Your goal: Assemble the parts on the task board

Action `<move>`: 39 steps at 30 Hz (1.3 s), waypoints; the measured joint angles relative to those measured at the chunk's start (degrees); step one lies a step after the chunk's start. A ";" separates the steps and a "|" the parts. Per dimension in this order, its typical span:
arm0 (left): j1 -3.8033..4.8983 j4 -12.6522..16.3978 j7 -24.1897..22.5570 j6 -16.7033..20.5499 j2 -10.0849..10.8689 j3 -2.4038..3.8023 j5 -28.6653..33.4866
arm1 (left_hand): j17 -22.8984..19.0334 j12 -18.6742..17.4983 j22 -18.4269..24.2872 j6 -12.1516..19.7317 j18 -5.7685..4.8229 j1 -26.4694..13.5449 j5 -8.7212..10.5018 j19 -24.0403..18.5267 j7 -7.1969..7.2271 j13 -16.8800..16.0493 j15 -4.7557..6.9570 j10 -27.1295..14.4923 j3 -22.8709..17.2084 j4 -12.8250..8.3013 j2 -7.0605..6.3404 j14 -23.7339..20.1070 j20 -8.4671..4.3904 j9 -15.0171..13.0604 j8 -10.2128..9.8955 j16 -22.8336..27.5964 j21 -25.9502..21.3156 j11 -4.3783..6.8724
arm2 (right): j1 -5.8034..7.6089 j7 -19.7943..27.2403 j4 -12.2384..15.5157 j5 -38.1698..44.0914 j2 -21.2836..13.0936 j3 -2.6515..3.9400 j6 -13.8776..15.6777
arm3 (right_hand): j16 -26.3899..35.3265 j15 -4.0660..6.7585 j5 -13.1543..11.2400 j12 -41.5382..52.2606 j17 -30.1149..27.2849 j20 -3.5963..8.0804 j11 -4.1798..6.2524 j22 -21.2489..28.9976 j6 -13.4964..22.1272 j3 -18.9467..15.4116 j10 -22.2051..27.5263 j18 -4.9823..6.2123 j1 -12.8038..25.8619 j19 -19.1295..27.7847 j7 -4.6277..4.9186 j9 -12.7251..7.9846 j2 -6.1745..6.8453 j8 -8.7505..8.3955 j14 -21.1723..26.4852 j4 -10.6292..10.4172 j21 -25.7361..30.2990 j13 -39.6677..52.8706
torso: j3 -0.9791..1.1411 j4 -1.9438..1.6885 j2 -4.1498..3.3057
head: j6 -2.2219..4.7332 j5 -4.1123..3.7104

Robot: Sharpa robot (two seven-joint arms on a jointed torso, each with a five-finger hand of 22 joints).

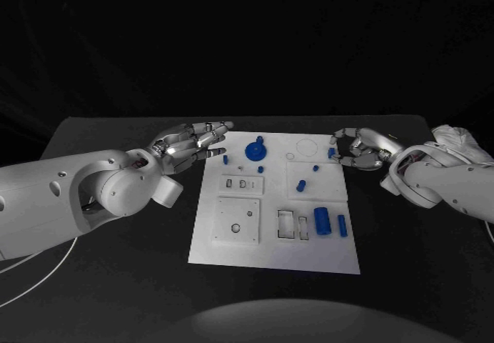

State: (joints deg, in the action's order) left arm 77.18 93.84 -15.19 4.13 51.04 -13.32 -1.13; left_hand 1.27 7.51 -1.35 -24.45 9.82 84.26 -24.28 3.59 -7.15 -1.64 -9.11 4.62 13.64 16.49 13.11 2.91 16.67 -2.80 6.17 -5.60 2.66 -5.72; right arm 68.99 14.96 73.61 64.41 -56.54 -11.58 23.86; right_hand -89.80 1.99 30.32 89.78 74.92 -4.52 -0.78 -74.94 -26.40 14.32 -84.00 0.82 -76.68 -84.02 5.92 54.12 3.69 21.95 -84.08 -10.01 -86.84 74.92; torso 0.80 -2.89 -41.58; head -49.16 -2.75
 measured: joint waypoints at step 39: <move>-0.01 -0.06 0.22 -0.73 -0.04 -0.01 0.00 | -0.02 0.27 0.01 -0.43 0.00 0.00 0.00 0.00 -0.42 -0.03 -0.07 0.41 0.00 0.00 0.00 0.07 0.00 -0.04 0.24 0.00 0.00 -0.41 | -0.65 -1.84 -1.05 0.63 1.16 0.04 -0.67 | 0.00 -0.04 -1.42 0.00 -0.02 0.01 0.01 0.03 -1.46 1.29 0.00 0.00 -0.61 0.00 0.00 0.57 -0.14 5.78 -0.04 0.51 0.45 -0.01 | 0.00 0.01 -0.02 | -0.80 0.08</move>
State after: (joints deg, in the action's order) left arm 77.17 93.78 -14.97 3.39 51.00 -13.33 -1.13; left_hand 1.25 7.79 -1.35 -24.87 9.82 84.26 -24.28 3.58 -7.56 -1.67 -9.17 5.03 13.64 16.49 13.11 2.98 16.67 -2.84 6.41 -5.59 2.66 -6.13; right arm 68.33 13.11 72.57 65.04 -55.37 -11.55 23.20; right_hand -89.80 1.96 28.90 89.78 74.90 -4.51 -0.78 -74.92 -27.86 15.61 -84.00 0.82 -77.29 -84.02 5.92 54.70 3.55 27.73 -84.12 -9.50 -86.39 74.91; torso 0.80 -2.88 -41.61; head -49.96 -2.67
